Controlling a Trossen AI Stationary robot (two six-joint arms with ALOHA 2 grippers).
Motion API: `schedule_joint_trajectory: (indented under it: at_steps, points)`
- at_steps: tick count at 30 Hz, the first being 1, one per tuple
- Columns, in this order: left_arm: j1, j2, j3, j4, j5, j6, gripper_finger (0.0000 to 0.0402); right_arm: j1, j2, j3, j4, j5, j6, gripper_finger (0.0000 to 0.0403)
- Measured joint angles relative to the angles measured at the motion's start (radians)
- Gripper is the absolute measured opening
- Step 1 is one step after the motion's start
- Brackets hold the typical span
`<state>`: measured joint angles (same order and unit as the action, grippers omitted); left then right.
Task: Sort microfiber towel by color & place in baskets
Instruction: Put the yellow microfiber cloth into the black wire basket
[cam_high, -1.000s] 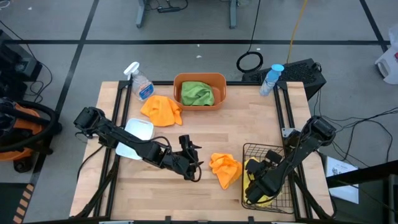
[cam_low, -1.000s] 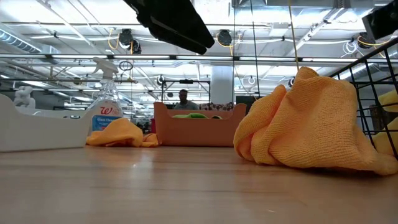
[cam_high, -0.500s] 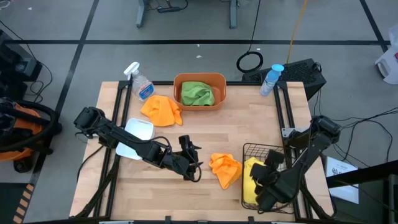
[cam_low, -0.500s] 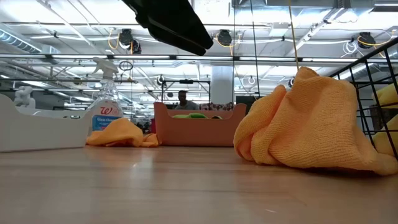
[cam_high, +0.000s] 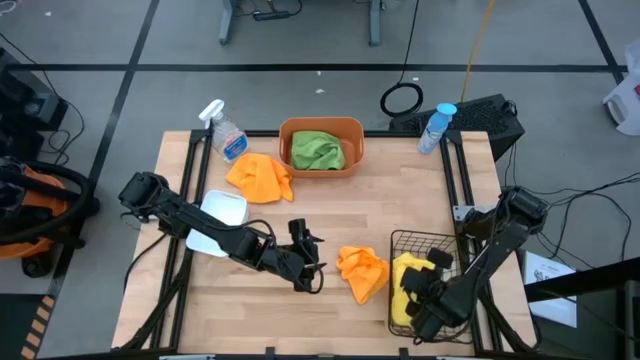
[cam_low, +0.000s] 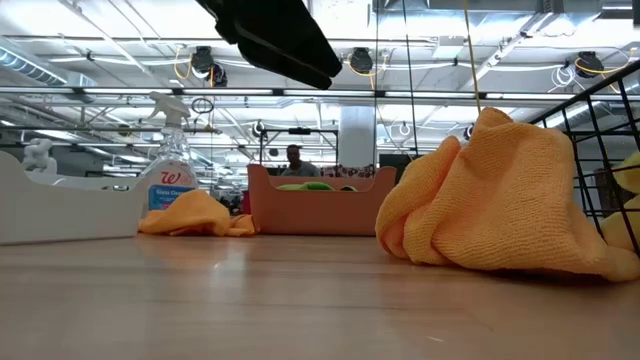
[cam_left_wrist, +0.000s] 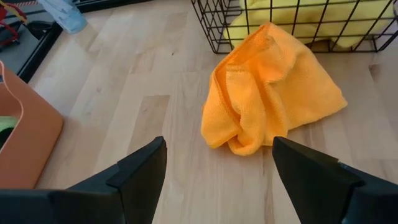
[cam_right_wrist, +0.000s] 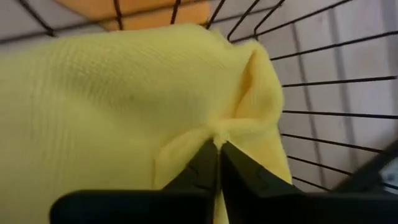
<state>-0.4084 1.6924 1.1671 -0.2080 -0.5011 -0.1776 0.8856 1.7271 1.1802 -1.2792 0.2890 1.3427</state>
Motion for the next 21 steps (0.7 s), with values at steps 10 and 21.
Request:
schedule_joint_trajectory:
  at_steps: [10,21]
  points:
    - [0.000,0.013,0.001,0.038,0.000,0.009,0.0296,-0.005,-0.016,-0.143,0.164,-0.007,0.034,0.0006]
    - [0.007,0.117,0.001,0.234,0.132,0.080,0.0296,0.005,-0.090,0.017,-0.031,0.023,0.112,0.0053]
